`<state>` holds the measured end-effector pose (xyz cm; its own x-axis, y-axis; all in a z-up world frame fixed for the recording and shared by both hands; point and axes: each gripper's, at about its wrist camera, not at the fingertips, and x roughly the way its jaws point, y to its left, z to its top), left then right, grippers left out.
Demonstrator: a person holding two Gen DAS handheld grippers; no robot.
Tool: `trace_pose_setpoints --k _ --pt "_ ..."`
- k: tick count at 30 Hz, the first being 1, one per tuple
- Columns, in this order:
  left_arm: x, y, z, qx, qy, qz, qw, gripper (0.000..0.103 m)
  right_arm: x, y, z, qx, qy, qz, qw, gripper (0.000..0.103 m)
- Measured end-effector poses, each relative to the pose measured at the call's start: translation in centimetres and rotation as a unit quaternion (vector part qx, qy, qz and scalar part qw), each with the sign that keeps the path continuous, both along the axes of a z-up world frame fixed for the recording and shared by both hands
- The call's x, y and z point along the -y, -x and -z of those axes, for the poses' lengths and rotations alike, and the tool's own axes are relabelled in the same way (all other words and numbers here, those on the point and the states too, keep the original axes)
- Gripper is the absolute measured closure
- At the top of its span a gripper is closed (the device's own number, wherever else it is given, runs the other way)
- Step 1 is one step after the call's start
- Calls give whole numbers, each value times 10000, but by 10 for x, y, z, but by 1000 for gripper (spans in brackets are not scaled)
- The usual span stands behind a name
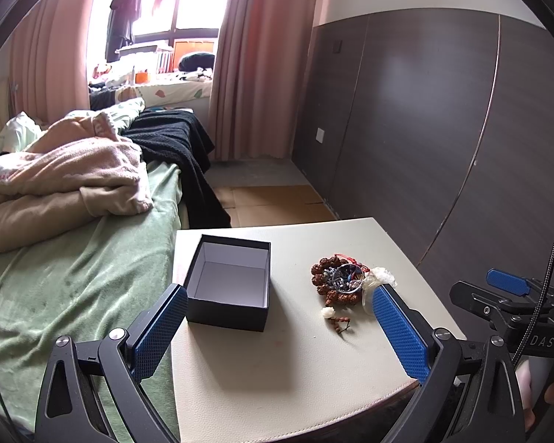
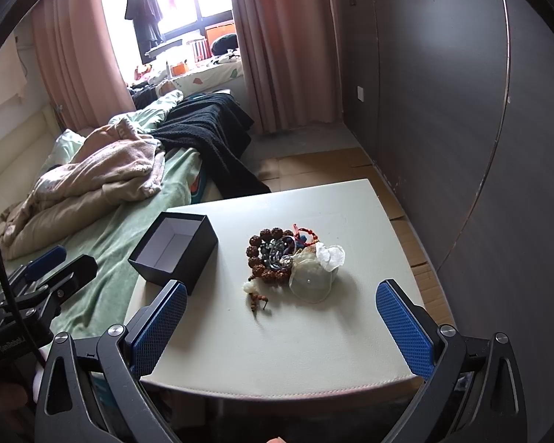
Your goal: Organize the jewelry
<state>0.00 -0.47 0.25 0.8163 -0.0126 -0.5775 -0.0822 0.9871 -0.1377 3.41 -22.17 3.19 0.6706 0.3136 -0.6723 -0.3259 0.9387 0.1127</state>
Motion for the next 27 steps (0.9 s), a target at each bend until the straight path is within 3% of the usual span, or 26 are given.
trace_pose_setpoints --k 14,27 --pt "7 -9 1 -35 52 27 10000 3 4 -3 0 -49 -57 95 9999 0" --pt "31 -42 8 -117 214 344 9991 3 37 -42 17 -508 -354 776 9951 5"
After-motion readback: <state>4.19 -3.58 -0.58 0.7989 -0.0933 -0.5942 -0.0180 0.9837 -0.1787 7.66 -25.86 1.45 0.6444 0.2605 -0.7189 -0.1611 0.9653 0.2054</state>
